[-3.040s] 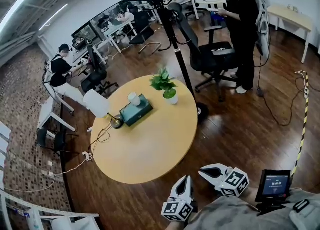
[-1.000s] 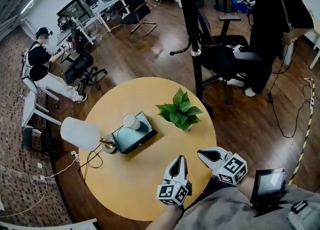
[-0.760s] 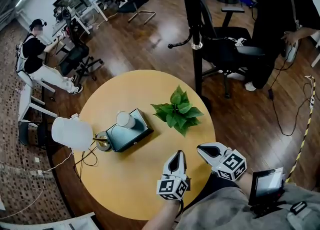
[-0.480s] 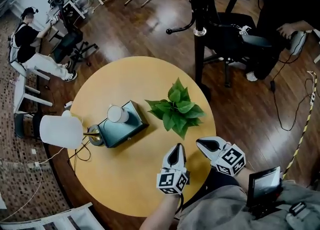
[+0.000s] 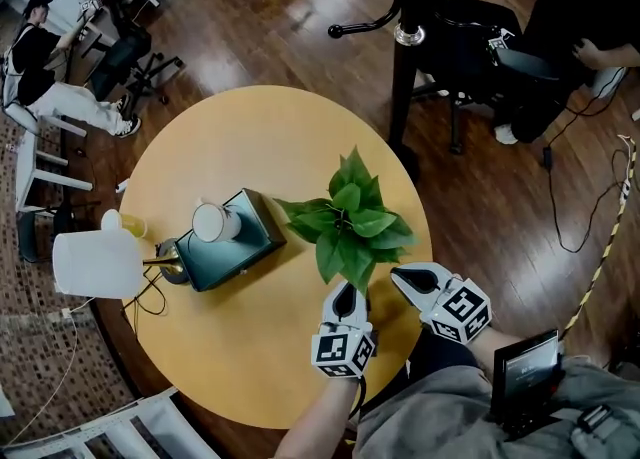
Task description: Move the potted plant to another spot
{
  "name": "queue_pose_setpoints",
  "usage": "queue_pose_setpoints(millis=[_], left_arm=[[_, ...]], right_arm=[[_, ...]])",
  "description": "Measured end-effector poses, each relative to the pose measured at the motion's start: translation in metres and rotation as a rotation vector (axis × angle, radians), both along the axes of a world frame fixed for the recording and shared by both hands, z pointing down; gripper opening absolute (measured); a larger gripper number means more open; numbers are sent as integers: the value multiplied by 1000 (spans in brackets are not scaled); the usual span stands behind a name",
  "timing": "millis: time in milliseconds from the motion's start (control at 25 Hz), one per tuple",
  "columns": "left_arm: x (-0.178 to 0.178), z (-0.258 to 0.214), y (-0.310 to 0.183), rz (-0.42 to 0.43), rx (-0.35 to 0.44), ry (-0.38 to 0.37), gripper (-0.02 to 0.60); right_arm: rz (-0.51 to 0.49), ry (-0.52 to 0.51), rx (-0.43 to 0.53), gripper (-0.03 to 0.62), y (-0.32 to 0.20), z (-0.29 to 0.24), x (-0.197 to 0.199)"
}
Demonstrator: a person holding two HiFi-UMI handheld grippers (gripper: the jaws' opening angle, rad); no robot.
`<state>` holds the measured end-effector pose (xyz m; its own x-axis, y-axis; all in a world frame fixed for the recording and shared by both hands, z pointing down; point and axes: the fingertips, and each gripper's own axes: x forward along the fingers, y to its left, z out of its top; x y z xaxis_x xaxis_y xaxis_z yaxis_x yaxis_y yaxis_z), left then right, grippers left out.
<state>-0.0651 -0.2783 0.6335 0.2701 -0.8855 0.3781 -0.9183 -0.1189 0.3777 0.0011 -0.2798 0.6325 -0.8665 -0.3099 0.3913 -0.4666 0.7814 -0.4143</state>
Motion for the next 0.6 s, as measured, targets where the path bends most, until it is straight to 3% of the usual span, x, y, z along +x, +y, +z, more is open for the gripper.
queue_pose_setpoints(millis=[80, 360, 600], left_arm=[[-1, 3, -2, 2, -2, -20, 3], [-2, 11, -14, 15, -6, -92, 240], [-4, 11, -33, 25, 30, -162, 400]], right_arm=[[3, 3, -2, 0, -3, 2, 1], [18, 15, 1, 0, -7, 2, 8], [41, 12, 6, 0, -14, 0, 15]])
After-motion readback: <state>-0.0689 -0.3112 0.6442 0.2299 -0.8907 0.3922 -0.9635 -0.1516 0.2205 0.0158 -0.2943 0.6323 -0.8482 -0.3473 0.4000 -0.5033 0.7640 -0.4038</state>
